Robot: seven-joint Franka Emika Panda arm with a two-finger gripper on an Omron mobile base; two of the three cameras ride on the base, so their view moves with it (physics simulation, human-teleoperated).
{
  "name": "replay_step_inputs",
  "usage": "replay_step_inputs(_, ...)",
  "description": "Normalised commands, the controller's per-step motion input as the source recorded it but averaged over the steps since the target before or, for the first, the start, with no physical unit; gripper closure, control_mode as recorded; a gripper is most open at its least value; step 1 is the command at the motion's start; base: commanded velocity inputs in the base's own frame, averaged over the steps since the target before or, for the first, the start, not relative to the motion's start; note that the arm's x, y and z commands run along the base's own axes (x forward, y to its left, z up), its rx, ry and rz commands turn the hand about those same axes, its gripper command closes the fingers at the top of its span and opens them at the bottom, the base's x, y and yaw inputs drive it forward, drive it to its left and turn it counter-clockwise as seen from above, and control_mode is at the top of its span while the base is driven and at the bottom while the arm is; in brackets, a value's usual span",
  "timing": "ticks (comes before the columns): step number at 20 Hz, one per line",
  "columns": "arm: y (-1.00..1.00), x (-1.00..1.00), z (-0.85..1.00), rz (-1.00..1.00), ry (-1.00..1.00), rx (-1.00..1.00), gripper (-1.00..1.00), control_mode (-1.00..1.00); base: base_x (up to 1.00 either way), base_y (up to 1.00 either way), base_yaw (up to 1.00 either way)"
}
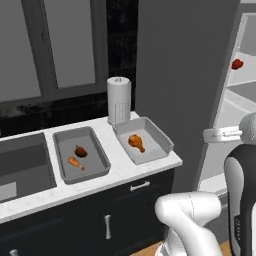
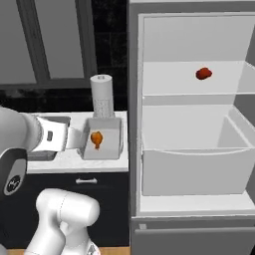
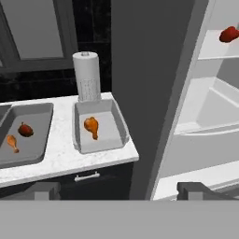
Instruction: Place one bell pepper and one chicken drumstick in each tupperware on the nearby counter, to pack two identical lunches.
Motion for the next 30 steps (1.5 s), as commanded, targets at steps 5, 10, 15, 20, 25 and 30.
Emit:
replay_step_inputs(5, 0.00, 0.00, 0.00, 0.00, 0.00, 0.00, -1.00, 1.00, 0.00, -1.00, 0.00)
replay_step_inputs(10, 0.00, 0.00, 0.00, 0.00, 0.00, 0.00, -1.00, 1.00, 0.14, -0.86, -0.01)
replay_step_inputs(15, 0.00, 0.00, 0.00, 0.00, 0.00, 0.00, -1.00, 1.00, 0.47, -0.30, 0.03)
replay_step_inputs(20, 0.00, 0.00, 0.00, 0.00, 0.00, 0.00, -1.00, 1.00, 0.41, -0.46, 0.37)
replay_step_inputs(25, 0.00, 0.00, 0.00, 0.00, 0.00, 0.00, -1.00, 1.00, 0.24, -0.65, 0.43)
replay_step_inputs(30, 0.00, 0.00, 0.00, 0.00, 0.00, 0.00, -1.00, 1.00, 0.52, -0.19, 0.13)
